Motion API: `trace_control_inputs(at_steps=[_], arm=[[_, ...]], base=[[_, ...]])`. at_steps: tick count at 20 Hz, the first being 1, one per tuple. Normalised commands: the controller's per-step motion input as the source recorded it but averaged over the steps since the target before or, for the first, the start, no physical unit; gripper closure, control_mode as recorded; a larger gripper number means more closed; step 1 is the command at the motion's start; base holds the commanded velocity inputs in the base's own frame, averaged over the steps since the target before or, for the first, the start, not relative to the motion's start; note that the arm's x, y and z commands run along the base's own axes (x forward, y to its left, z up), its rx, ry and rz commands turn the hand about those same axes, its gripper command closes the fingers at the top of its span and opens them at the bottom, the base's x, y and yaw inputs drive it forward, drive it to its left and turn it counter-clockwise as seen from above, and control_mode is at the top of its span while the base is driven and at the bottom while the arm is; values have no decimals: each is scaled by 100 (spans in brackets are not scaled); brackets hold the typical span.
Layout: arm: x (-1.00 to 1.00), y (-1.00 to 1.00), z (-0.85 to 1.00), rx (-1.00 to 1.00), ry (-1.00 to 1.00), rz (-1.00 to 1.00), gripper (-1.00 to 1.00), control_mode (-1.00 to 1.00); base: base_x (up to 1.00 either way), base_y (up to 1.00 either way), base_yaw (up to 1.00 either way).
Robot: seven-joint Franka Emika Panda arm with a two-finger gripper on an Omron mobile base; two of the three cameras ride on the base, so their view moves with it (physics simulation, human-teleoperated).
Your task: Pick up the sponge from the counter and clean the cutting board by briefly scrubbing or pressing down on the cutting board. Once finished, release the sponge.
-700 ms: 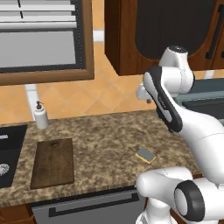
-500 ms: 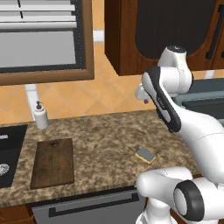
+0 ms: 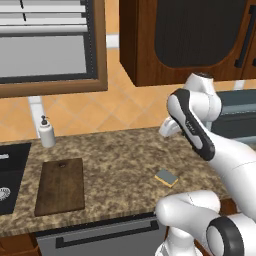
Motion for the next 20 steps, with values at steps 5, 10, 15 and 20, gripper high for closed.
trace_control_inputs(at_steps=[5, 10, 15, 20], arm=[[-9, 0, -52, -15, 1, 9, -100, -100], [-20, 0, -57, -19, -4, 0, -100, -100], [-4, -7, -58, 5, 0, 2, -100, -100], [4, 0, -58, 1, 0, 0, -100, -100]], base=[[0, 0, 0], [0, 0, 0], [0, 0, 0], [0, 0, 0]])
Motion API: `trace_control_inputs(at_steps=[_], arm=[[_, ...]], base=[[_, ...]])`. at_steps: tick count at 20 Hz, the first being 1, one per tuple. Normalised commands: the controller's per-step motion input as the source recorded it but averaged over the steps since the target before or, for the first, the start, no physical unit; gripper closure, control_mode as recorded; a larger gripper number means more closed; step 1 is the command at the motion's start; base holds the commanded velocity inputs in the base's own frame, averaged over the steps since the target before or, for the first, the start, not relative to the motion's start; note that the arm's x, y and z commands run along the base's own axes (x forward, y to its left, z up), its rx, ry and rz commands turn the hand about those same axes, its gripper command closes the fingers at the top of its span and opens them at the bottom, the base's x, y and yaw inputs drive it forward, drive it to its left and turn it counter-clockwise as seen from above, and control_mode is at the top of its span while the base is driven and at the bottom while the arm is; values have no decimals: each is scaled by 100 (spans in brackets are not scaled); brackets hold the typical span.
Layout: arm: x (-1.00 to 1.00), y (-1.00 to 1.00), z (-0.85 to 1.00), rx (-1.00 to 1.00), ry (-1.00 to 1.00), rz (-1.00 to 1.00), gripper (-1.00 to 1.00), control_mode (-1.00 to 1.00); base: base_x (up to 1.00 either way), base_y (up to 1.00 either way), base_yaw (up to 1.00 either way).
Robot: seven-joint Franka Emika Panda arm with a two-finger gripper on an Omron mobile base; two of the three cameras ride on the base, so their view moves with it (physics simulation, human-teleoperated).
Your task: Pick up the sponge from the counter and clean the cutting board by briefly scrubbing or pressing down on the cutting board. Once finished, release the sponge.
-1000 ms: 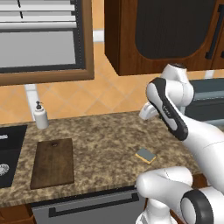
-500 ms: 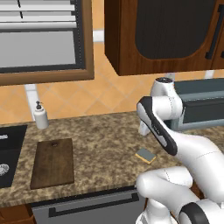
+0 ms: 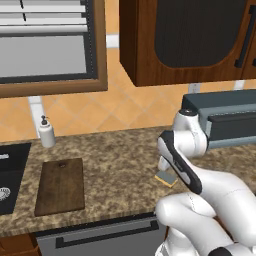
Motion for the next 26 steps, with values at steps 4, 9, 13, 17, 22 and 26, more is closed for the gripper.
trace_control_inputs(at_steps=[4, 9, 13, 17, 22, 26], arm=[[15, 0, -54, 0, 0, 0, -100, -100], [37, 0, -33, -1, 1, 0, -100, -100], [50, 0, -15, -6, 0, 0, -100, -100], [49, -4, -16, 0, 0, 0, -100, -100], [4, 0, -42, 5, 0, -1, -100, -100], [0, 0, -43, 11, 0, -3, -100, -100]], base=[[0, 0, 0], [0, 0, 0], [0, 0, 0], [0, 0, 0], [0, 0, 0], [0, 0, 0]])
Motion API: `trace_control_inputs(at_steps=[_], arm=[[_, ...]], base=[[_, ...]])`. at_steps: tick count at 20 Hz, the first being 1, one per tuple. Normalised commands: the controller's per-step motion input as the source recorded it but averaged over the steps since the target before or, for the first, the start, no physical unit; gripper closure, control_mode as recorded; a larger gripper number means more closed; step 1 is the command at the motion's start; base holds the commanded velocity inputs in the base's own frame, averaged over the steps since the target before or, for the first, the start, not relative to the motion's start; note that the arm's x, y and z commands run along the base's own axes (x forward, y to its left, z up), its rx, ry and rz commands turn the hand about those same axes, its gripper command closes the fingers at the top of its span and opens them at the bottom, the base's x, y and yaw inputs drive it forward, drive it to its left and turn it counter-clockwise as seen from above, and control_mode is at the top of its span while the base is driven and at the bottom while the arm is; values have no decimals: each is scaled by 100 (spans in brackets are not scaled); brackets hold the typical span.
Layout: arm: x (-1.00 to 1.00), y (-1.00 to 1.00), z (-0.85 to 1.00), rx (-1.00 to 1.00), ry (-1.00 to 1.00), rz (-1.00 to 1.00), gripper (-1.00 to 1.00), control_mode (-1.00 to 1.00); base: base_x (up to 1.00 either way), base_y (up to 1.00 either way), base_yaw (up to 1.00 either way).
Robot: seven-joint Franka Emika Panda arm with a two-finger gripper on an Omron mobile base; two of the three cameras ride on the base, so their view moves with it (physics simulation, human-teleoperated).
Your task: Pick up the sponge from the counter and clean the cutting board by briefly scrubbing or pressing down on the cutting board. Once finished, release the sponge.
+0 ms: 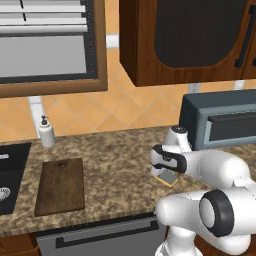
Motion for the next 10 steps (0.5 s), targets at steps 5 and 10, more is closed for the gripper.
trace_control_inputs(at_steps=[5, 10], arm=[[3, 0, -42, 5, 3, -3, -100, -100], [14, 0, -52, 1, 7, -3, -100, -100]], base=[[0, 0, 0], [0, 0, 0]])
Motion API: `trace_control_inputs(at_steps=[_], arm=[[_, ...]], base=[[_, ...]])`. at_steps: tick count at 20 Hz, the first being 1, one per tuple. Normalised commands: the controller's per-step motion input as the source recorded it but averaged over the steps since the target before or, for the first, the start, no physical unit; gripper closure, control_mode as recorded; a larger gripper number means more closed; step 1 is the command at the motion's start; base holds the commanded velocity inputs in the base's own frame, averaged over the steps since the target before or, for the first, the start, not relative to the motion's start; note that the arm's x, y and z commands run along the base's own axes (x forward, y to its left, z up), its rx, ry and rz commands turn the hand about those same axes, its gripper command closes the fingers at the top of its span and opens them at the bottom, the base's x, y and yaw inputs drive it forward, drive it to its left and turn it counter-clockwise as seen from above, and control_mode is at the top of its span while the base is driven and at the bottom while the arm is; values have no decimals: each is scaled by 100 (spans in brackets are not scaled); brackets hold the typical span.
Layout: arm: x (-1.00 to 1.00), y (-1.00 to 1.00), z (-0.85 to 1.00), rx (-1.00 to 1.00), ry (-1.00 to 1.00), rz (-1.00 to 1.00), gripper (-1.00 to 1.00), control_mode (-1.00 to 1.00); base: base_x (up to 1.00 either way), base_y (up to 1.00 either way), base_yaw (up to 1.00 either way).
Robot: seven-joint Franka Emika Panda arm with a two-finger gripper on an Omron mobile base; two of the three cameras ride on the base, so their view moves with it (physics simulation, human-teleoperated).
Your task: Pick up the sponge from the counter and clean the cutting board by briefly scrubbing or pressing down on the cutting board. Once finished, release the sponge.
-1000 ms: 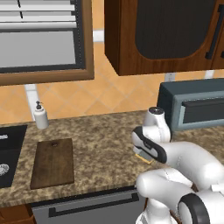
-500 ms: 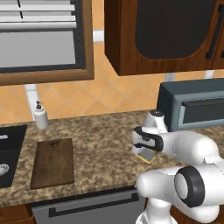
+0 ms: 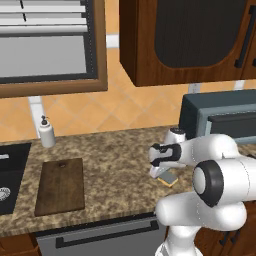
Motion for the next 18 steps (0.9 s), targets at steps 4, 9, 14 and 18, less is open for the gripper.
trace_control_inputs(at_steps=[4, 9, 14, 18], arm=[[6, 0, -48, 2, 4, -4, -100, -100], [0, 2, -83, 0, 9, 0, 100, -100], [-24, 2, -64, 3, 2, 0, 100, -100], [-39, 0, -6, 9, -3, -3, 100, -100]], base=[[0, 0, 0], [0, 0, 0], [0, 0, 0], [0, 0, 0]])
